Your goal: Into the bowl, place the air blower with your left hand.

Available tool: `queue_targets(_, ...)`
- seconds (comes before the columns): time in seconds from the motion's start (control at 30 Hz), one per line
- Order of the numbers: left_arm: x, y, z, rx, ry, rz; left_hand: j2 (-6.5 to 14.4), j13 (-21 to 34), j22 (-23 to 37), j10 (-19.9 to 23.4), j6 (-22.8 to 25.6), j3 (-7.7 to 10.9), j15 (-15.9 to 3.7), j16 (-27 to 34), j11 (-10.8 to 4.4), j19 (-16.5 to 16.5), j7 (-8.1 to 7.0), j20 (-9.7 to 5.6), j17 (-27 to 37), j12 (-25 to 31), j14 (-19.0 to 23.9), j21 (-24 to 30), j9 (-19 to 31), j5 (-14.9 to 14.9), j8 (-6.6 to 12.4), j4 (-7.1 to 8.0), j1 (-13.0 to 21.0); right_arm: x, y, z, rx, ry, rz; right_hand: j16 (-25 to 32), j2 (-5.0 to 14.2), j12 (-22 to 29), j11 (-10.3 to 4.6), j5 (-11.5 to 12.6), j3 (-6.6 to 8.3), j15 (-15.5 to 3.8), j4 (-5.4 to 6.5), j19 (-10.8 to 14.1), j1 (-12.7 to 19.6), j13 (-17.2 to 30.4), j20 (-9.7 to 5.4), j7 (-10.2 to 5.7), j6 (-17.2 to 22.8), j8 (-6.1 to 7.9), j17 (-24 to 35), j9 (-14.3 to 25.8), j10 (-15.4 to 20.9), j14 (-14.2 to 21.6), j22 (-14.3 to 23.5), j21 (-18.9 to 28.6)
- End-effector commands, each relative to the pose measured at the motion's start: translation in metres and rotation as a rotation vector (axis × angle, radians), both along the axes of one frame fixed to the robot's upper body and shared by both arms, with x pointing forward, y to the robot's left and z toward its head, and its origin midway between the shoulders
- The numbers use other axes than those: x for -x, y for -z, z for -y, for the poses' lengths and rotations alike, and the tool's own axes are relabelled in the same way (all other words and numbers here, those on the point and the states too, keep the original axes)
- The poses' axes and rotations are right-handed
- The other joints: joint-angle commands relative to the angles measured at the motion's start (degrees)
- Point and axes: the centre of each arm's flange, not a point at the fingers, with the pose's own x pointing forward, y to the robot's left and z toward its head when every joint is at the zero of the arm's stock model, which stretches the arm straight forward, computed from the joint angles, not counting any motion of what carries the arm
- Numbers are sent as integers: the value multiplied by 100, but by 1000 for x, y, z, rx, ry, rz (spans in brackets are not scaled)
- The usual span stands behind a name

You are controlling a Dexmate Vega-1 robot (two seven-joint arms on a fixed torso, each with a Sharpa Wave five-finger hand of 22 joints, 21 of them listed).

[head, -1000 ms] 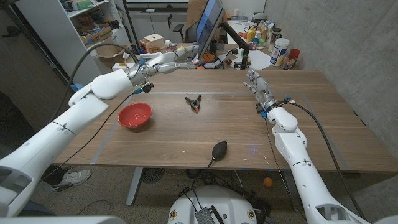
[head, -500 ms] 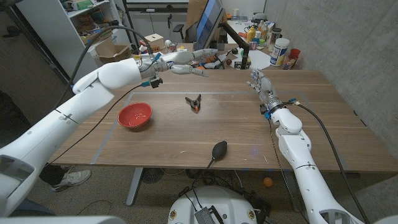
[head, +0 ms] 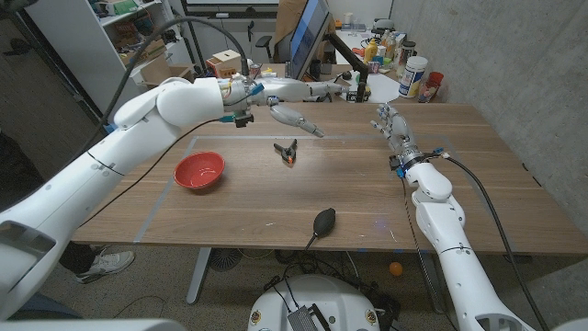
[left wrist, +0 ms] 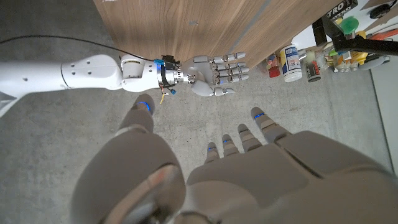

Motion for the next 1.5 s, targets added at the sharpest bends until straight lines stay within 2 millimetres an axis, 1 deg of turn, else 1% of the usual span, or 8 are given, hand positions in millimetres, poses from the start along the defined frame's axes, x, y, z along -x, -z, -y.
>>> queue_targets(0.03,26,10,22,-218,-59,239,-140,25,13,-104,-913,-106,41,-16,-9,-30,28,16,24,-25,-91,-4,17,104,27,10,33,-2,6,7,-16,17,-6,37,63,41,3,29,-1,-14,6,49,-52,31,-124,-19,35,42,23,32,58,27,30,42)
queue_targets(0.37,38,22,33,-370,-82,417,-224,40,17,-336,-1136,-369,99,-19,48,-110,26,61,32,-47,-222,-13,45,320,21,36,75,-7,12,11,-40,30,-10,38,65,40,12,31,-4,-22,11,51,-57,31,-121,-18,37,41,23,32,59,31,30,42)
queue_targets(0.5,36,24,35,-404,-84,484,-220,63,24,-614,-1552,-653,158,-29,180,-242,120,88,42,-53,-432,-26,89,554,4,67,91,-8,14,15,-48,37,-12,37,65,43,7,32,-5,-18,11,51,-58,31,-120,-19,37,40,22,32,68,33,30,41)
queue_targets(0.53,36,24,36,-410,-80,487,-215,82,29,-750,-1898,-845,181,-20,241,-314,240,94,49,-38,-536,-23,114,703,-14,88,76,-8,14,15,-50,39,-13,37,65,43,8,32,-5,-18,12,53,-58,31,-119,-20,38,41,22,32,69,33,30,41)
queue_targets(0.77,34,29,40,-478,-67,568,-202,118,39,-1187,-2304,-1234,233,-33,163,-566,439,107,59,-61,-840,-47,156,984,35,131,8,-12,13,19,-55,46,-12,34,67,41,12,34,-5,-23,14,51,-59,31,-121,-21,39,40,22,32,66,26,30,40)
queue_targets(1.03,30,42,49,-585,-60,635,-178,140,50,-1414,-2617,-1502,296,-35,273,-806,543,141,65,-34,-1087,-63,182,1181,45,162,-51,-19,13,22,-61,46,-16,33,68,39,6,35,-6,-21,15,49,-60,31,-121,-22,42,40,21,32,63,27,30,38)
queue_targets(1.37,30,51,60,-593,42,612,-157,155,63,-1593,-2690,-1713,319,-7,473,-870,516,178,69,-25,-1185,-23,202,1322,87,195,-115,-23,11,27,-54,54,-19,36,69,38,7,38,-5,-20,13,49,-57,31,-120,-23,45,40,19,32,65,38,30,37)
queue_targets(1.5,30,55,65,-590,87,612,-152,159,66,-1623,-2727,-1771,331,-18,469,-895,529,181,70,-15,-1252,-20,206,1359,88,204,-134,-23,10,29,-50,59,-20,34,71,39,9,39,-3,-24,11,50,-54,31,-123,-22,46,40,18,32,69,37,30,37)
